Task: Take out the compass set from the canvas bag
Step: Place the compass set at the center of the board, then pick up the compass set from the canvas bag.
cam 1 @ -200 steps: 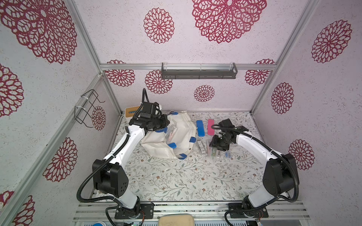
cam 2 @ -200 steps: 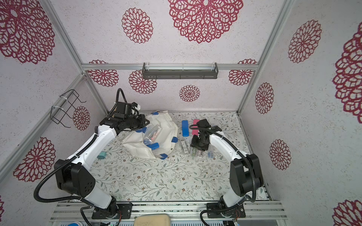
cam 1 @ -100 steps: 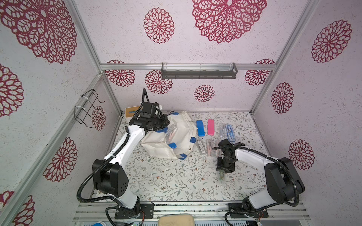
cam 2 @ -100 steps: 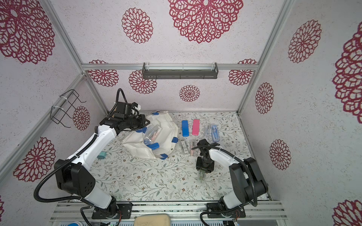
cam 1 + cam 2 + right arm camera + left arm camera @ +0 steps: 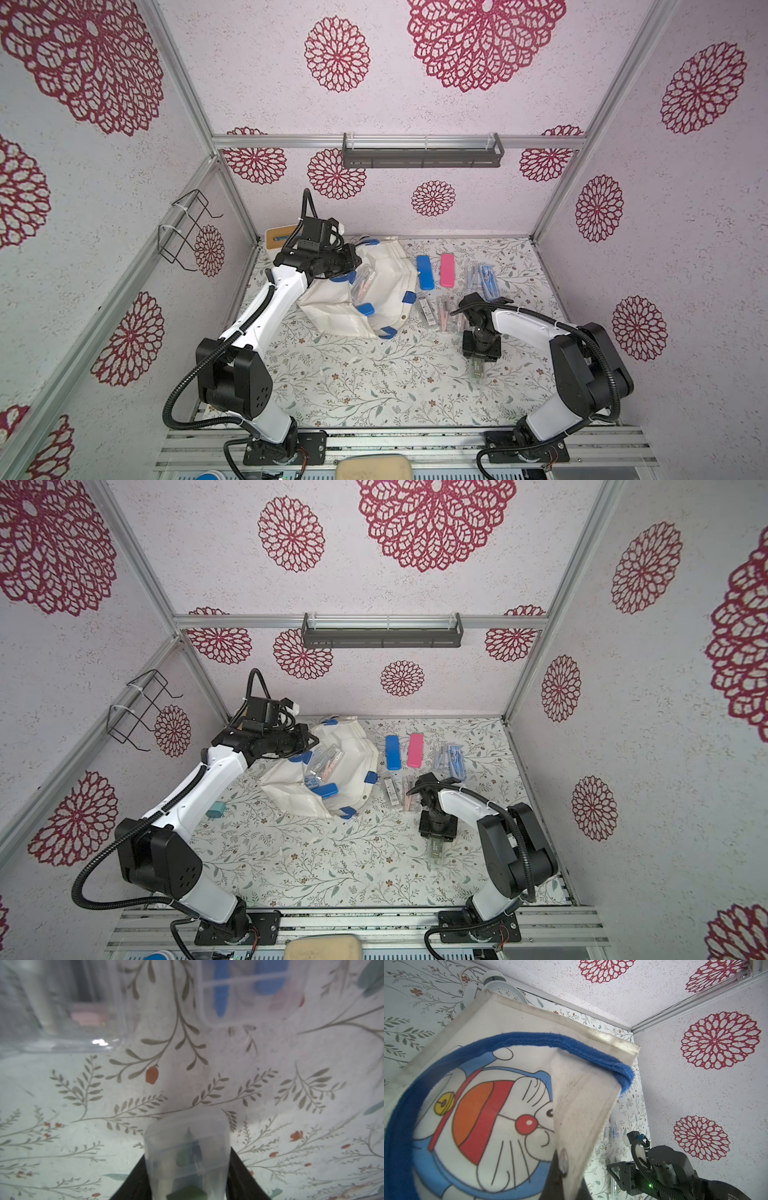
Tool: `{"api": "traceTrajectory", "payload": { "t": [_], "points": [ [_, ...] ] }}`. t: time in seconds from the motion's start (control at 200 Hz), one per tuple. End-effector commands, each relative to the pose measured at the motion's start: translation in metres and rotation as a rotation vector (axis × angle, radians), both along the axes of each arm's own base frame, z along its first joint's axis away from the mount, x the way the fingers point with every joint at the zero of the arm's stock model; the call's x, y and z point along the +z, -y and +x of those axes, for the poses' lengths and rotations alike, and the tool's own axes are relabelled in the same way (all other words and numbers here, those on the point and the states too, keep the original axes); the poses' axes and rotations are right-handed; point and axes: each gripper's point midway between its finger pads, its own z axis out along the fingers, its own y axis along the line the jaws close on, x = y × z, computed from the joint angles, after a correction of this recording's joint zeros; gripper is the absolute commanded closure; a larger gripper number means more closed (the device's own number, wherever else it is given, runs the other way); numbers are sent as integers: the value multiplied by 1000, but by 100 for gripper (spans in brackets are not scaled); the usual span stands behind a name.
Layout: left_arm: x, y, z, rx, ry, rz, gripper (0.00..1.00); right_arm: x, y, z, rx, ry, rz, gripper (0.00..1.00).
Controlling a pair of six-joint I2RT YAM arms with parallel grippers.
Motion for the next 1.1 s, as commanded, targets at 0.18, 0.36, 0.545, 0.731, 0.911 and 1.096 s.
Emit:
{"api": "traceTrajectory", "payload": {
  "t": [0.18, 0.36, 0.545, 0.731, 0.911, 1.096],
  "points": [
    [24, 3, -5, -25, 66, -46, 100, 36, -8, 21, -18, 91, 27, 40],
    [26, 4, -9, -39, 68, -50, 100, 87, -38, 47, -28, 236, 149, 46],
    [26, 5, -11, -46, 62, -49, 100, 150, -123, 81, -79, 379, 530, 56],
    [27, 5, -13, -48, 61, -51, 100, 187, -215, 103, -109, 396, 811, 60],
    [24, 11, -18, -83, 49, -56, 100, 189, -282, 119, -223, 321, 1021, 59],
    [21, 15, -24, -111, 42, -63, 100, 143, -319, 123, -372, 198, 1061, 60]
  ]
}}
